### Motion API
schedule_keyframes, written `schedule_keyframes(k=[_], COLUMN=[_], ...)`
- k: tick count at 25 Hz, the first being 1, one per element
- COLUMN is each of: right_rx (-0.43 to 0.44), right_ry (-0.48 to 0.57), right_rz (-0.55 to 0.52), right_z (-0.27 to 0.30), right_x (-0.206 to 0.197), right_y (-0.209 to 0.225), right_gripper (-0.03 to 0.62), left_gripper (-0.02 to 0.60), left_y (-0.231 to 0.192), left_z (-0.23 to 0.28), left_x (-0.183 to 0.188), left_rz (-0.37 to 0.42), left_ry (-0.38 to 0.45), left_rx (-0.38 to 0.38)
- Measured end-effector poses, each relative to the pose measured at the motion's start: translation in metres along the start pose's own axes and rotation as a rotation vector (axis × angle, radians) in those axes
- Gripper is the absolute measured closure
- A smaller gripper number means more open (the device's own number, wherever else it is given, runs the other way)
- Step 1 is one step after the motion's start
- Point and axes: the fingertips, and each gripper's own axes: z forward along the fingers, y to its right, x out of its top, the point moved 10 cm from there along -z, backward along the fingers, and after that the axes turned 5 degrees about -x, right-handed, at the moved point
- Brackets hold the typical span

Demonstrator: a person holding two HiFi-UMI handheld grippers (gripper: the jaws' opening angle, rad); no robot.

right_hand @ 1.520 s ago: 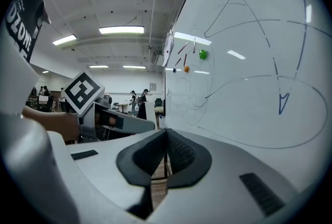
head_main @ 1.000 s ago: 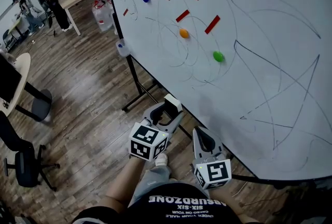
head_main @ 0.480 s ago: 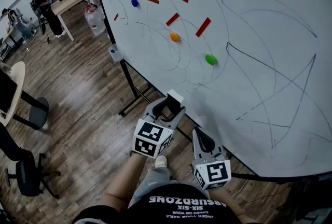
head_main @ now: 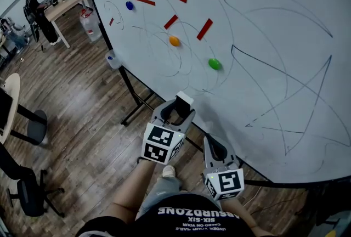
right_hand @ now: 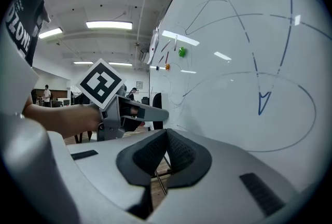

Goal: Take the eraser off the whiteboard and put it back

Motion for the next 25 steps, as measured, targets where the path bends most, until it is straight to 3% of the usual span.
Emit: schedule_keyframes(k=[25], right_rx=[-0.071], right_ry=[-0.018], right_rz=[0.002], right_z=[0.002], right_x=[-0.003], right_y=[0.015], right_gripper=[0.595], left_gripper=[0.339], left_y=[-0.001], left_z=[0.041], left_x=[0.012], left_rz=[0.026], left_ry=[-0.006], left_rx=[-0.028])
